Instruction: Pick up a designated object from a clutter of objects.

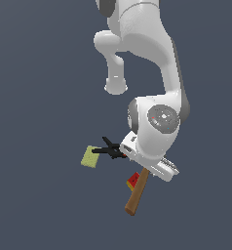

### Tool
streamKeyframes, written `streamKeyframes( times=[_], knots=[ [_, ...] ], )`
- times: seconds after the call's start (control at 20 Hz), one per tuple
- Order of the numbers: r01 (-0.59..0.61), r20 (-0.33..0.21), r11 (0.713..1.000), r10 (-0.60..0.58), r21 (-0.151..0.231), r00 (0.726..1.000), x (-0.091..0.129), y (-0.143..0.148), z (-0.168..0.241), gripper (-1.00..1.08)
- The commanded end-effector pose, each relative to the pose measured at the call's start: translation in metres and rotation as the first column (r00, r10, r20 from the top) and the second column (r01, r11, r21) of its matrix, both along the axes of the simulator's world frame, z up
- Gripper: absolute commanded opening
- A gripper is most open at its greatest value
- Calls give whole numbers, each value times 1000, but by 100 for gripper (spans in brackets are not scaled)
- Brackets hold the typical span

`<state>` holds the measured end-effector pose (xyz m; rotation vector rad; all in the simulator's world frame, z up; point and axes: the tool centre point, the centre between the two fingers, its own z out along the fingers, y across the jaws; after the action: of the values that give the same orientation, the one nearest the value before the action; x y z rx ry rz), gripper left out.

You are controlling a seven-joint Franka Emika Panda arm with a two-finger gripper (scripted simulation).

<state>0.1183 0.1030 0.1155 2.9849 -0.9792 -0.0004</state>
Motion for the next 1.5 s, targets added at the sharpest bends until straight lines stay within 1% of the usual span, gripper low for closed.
streamKeyframes(
  times=[0.0,0.25,0.7,0.95,1.0,1.45],
  knots=[
    [6,0,1000,-6,0,1000,1,1,-2,100],
    [3,0,1000,-3,0,1000,0,0,-7,100],
    [6,0,1000,-6,0,1000,-1,0,-49,100],
    [6,0,1000,-6,0,1000,1,1,-52,100],
    [6,0,1000,-6,0,1000,1,1,-52,-100],
    [6,0,1000,-6,0,1000,1,1,-52,-100]
  ],
)
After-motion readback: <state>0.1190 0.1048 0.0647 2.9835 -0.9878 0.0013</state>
